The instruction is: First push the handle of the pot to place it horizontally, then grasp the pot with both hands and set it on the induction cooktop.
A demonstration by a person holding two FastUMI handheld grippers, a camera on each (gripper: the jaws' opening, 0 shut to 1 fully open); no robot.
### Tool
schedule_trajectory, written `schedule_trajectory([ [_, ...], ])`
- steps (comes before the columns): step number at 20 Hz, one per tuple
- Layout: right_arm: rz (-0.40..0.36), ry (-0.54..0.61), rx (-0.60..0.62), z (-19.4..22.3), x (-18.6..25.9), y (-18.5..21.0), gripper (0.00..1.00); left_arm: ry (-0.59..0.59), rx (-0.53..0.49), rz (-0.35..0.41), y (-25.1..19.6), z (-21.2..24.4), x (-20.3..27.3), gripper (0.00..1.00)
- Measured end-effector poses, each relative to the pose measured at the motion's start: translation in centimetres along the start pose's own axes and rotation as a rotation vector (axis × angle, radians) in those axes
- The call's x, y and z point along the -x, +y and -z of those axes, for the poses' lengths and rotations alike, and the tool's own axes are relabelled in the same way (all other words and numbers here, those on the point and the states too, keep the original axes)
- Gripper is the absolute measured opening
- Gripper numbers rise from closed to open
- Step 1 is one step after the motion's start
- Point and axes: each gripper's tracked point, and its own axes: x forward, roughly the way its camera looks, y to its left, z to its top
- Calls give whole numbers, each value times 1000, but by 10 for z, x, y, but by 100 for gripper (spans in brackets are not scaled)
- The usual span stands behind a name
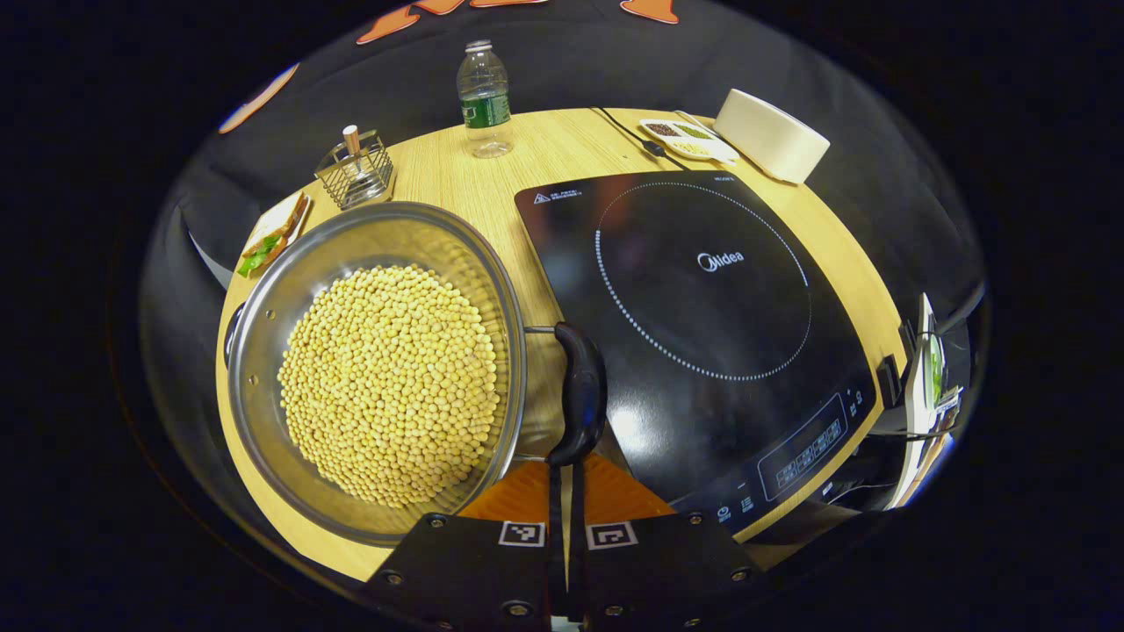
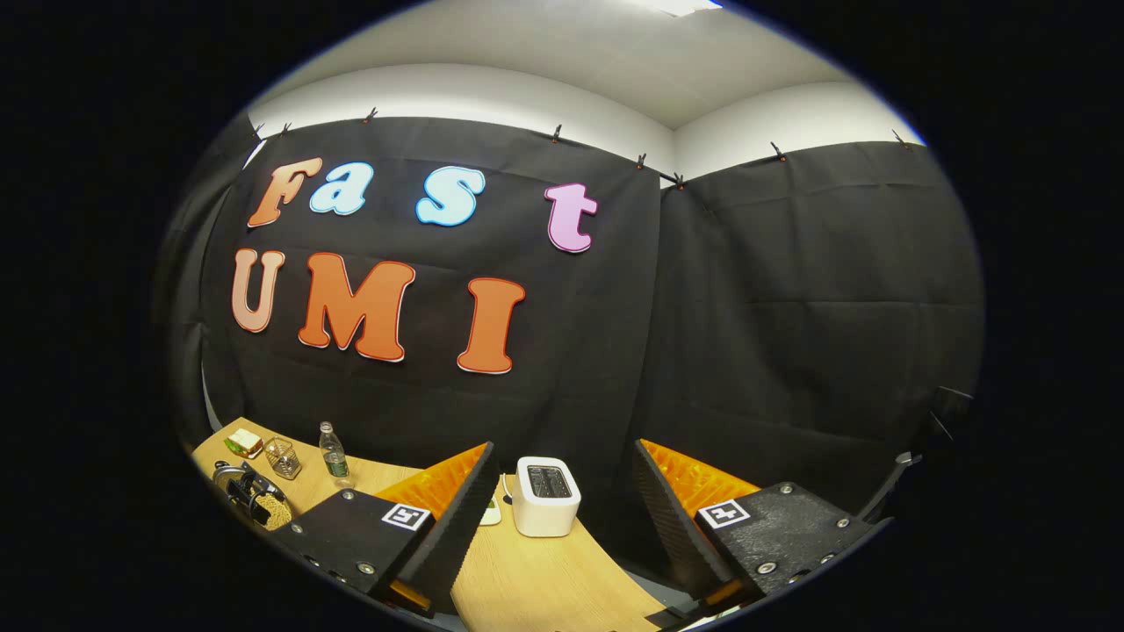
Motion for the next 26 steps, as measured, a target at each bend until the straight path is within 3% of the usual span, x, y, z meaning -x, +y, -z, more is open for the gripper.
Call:
schedule_trajectory([
  [12,17,69,13,24,11,5,95,-51,31,-21,3,-49,-22,1],
  [19,-30,119,2,43,15,28,95,-79,85,-21,8,-63,-27,1],
  [26,-79,159,4,56,16,55,95,-108,201,15,18,-85,-28,1],
])
